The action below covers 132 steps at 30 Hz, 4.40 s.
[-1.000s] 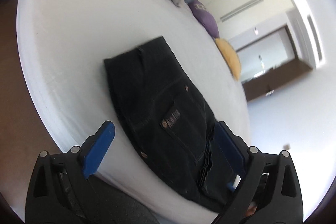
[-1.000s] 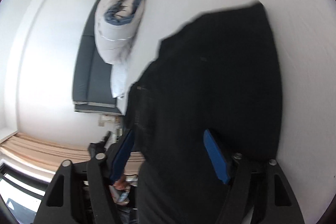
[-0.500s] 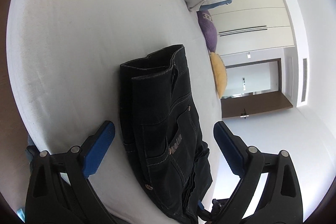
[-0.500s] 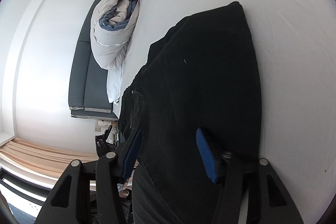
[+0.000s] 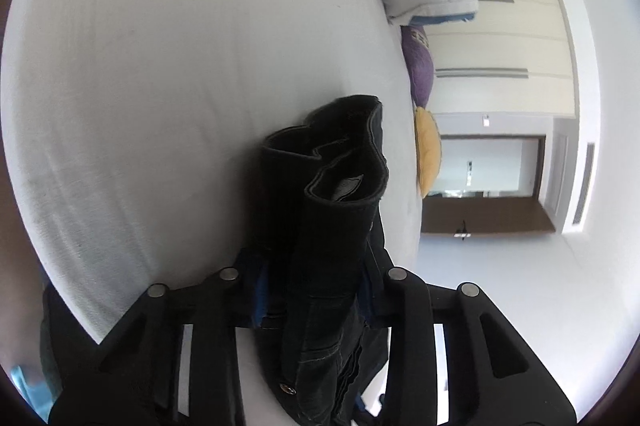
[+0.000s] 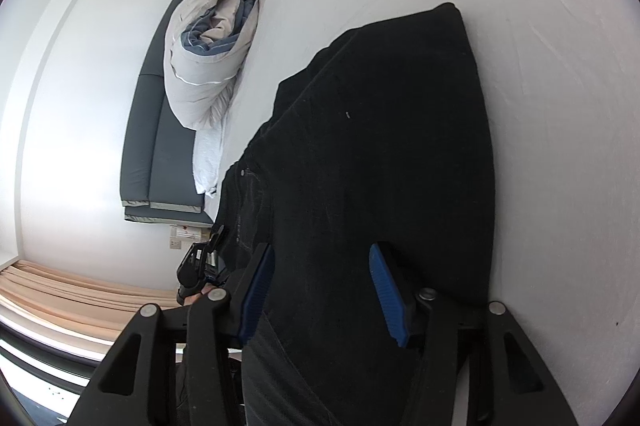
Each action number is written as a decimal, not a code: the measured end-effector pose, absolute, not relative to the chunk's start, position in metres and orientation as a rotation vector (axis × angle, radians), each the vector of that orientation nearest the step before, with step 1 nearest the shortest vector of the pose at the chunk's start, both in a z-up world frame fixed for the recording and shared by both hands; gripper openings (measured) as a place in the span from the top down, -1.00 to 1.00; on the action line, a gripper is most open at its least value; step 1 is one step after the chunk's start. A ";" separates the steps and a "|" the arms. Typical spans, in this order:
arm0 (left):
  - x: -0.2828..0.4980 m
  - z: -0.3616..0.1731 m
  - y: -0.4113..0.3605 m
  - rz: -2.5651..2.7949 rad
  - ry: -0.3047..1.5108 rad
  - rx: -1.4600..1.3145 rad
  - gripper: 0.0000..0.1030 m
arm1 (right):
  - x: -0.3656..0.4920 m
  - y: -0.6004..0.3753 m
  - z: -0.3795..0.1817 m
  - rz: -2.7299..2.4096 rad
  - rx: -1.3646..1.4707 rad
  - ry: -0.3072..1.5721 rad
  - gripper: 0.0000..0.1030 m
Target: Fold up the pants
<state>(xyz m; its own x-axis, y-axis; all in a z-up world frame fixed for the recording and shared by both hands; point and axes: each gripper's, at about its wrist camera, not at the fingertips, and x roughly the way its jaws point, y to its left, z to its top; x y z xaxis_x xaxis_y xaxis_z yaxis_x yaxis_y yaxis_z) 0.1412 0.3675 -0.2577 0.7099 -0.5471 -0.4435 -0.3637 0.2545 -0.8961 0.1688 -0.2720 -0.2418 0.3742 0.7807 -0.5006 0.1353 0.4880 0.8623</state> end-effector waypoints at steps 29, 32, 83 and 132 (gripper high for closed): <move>0.132 -0.060 0.014 -0.533 0.792 -0.057 0.76 | 0.150 -0.293 -0.236 0.501 1.077 1.052 -0.18; 0.113 -0.098 -0.037 -0.604 0.861 0.082 0.77 | 0.146 -0.306 -0.233 0.513 1.118 1.020 -0.25; 0.010 -0.186 -0.108 -0.557 0.693 0.648 -0.54 | 0.153 -0.343 -0.245 0.396 1.000 1.050 0.25; 0.220 -0.205 0.091 -0.517 1.152 -0.168 0.76 | 0.135 -0.323 -0.225 0.284 0.886 1.084 -0.39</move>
